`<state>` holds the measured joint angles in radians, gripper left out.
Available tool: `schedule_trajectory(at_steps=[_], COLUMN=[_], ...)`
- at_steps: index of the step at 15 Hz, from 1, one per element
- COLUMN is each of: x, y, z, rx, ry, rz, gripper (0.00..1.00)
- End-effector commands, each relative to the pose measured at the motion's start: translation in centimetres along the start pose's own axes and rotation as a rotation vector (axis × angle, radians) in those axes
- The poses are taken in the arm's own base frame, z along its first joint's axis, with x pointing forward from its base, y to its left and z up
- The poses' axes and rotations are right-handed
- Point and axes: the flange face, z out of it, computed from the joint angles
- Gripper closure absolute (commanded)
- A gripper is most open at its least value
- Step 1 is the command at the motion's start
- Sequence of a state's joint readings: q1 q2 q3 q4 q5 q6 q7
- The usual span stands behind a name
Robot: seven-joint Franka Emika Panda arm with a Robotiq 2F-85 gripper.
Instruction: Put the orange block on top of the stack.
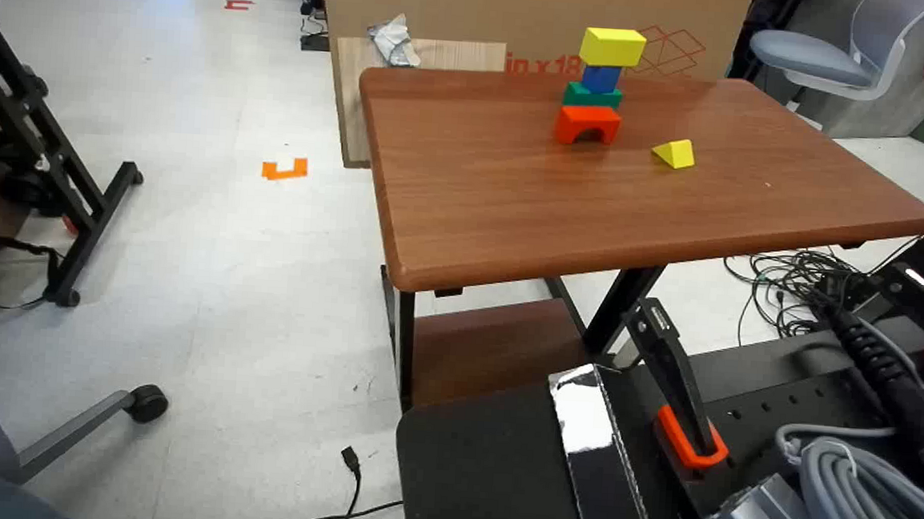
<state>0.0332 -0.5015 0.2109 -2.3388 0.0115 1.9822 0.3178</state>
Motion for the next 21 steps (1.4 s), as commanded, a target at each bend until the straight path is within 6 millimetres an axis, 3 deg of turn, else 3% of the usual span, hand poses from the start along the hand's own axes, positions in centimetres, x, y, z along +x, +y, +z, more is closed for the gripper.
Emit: schedule_trajectory(at_steps=[1,17,21], x=[0.0,0.0,1.3], y=[0.0,0.0,-0.1], z=[-0.1,-0.1,2.8], rx=[0.0,0.0,-0.008], ry=[0.0,0.0,-0.01], rz=[0.0,0.0,-0.036], gripper=[0.0,0.0,0.0])
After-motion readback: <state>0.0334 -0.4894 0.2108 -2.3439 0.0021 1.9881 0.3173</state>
